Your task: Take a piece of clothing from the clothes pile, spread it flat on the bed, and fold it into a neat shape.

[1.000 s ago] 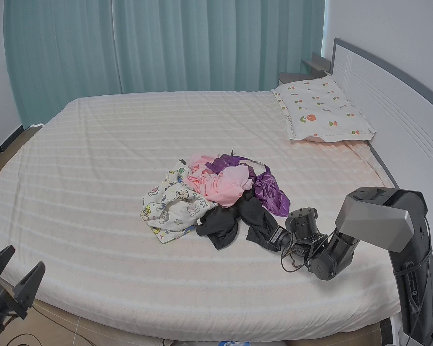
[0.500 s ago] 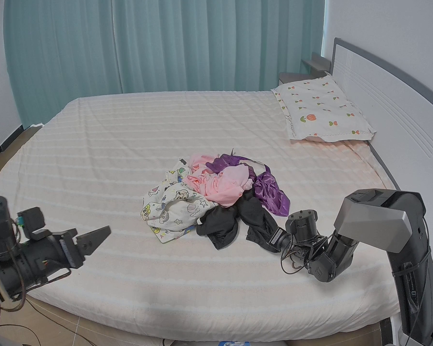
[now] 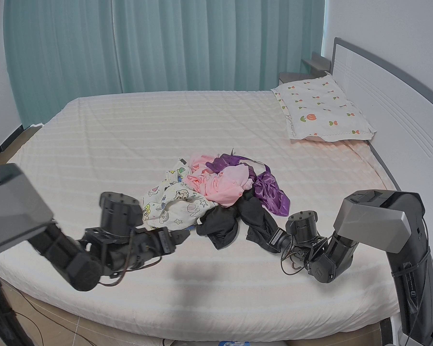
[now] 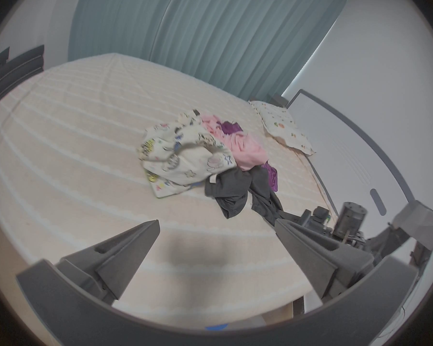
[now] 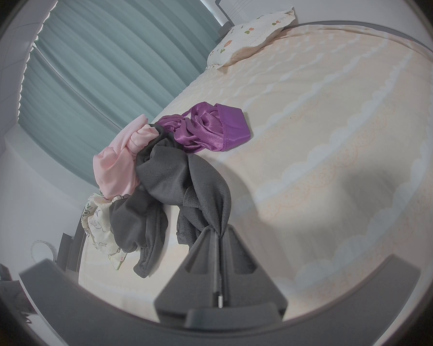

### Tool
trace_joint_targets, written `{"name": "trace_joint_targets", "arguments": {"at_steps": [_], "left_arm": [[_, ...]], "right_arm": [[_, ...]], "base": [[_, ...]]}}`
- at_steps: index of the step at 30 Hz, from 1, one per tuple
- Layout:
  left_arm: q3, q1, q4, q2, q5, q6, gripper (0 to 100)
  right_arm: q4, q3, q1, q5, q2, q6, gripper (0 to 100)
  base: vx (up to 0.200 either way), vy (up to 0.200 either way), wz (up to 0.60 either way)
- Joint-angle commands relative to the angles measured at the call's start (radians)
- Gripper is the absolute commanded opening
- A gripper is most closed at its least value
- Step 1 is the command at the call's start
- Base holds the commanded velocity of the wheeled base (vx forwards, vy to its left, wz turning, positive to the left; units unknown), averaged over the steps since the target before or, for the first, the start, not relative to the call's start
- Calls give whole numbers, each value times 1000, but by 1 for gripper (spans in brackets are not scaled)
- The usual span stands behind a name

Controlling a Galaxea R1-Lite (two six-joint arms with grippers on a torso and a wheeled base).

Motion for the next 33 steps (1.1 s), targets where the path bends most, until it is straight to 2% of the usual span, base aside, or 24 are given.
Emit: {"name": "trace_joint_targets", "arguments": {"at_steps": [1, 4, 8, 17, 22, 27, 29, 33], "left_arm": [[-259, -94, -25, 372, 23, -66, 100], [-318, -115, -26, 421, 39, -86, 100], [-418, -131, -22, 478, 146, -104, 100], [-539, -138, -17, 533, 183, -102, 100], [-628, -138, 92, 545, 187, -101, 100], [-696, -138, 127, 567, 212, -96, 100], [-773, -141, 189, 587, 220, -93, 100], [-802, -135, 207, 596, 227, -95, 100]], "right_arm": [[-4, 1, 1, 0, 3, 1, 0], [-4, 1, 1, 0, 3, 1, 0], [-4, 1, 1, 0, 3, 1, 0], [-4, 1, 2, 0, 5, 1, 0], [-4, 1, 2, -1, 5, 1, 0], [-4, 0, 2, -1, 7, 1, 0], [-4, 0, 2, -1, 7, 3, 0], [-26, 3, 2, -3, 8, 0, 0]], "base": [[0, 0, 0], [0, 0, 0], [0, 0, 0], [0, 0, 0], [0, 0, 0], [0, 0, 0], [0, 0, 0], [0, 0, 0]]}}
